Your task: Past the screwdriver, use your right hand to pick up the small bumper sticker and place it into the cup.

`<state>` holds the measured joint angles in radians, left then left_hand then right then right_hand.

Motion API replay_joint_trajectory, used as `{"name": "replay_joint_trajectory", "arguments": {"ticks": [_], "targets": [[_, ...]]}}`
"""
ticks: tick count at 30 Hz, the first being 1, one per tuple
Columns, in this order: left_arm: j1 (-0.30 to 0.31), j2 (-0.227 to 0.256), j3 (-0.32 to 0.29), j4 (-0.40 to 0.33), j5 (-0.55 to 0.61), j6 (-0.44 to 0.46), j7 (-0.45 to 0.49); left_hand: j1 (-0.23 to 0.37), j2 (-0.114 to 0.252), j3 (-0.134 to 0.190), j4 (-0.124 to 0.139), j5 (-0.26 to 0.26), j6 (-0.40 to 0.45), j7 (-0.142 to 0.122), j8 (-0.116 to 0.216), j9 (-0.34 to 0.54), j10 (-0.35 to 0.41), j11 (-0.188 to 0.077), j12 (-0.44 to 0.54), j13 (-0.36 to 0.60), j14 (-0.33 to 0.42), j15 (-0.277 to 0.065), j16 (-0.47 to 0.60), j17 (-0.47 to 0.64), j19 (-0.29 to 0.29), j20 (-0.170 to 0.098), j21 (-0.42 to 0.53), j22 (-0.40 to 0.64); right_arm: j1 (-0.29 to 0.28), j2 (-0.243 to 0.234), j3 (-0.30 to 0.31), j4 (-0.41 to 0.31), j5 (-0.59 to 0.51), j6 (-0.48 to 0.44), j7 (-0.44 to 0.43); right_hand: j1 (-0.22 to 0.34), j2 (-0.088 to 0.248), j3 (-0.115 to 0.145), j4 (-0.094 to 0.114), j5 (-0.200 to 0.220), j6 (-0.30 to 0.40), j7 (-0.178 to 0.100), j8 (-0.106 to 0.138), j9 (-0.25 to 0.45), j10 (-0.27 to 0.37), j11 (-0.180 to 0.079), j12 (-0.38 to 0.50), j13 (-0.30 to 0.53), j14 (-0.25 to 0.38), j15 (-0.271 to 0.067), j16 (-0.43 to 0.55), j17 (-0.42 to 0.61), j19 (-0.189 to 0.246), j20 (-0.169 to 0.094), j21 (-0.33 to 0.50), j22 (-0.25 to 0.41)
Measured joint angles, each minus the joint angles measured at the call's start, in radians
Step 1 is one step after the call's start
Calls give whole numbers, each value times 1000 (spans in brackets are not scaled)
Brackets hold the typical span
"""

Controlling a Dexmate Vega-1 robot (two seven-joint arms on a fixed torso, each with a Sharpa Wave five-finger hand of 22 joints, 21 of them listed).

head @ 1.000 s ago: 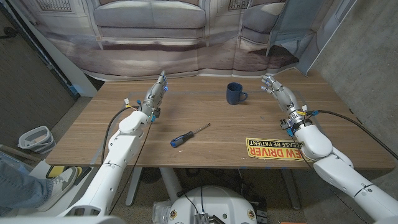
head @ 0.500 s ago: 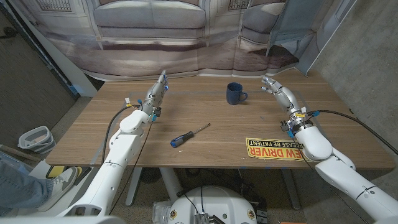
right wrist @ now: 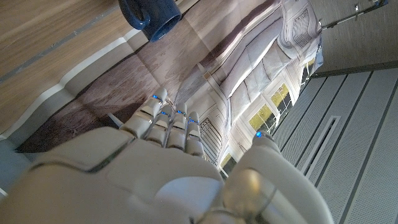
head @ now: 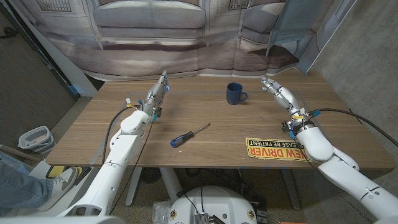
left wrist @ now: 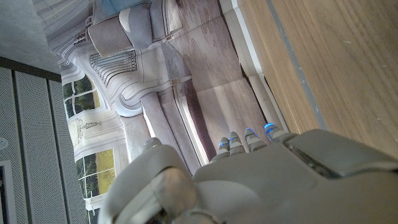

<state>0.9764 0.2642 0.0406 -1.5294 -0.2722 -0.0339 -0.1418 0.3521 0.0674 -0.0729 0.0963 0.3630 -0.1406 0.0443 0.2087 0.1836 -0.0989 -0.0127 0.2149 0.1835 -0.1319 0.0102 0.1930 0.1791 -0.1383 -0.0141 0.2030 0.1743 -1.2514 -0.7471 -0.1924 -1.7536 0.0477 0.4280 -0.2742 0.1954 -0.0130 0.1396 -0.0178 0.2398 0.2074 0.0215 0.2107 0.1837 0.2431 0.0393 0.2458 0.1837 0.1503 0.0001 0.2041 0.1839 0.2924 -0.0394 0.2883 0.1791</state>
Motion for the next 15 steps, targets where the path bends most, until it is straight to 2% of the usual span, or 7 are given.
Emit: {"name": "replay_joint_trajectory", "arguments": {"ticks": [15], "targets": [[13, -1, 0, -13, -6, 0, -1, 0, 0, -4, -4, 0, 0, 0, 0, 0, 0, 0, 0, 0, 0, 0, 0, 0, 0, 0, 0, 0, -39, -28, 21, -45, -90, -39, -35, 0, 0, -4, -4, 0, 0, 0, -5, 5, 3, -3, 0, 0, 5, -5, 0, 0, 0, 0, -4, 0]]}}
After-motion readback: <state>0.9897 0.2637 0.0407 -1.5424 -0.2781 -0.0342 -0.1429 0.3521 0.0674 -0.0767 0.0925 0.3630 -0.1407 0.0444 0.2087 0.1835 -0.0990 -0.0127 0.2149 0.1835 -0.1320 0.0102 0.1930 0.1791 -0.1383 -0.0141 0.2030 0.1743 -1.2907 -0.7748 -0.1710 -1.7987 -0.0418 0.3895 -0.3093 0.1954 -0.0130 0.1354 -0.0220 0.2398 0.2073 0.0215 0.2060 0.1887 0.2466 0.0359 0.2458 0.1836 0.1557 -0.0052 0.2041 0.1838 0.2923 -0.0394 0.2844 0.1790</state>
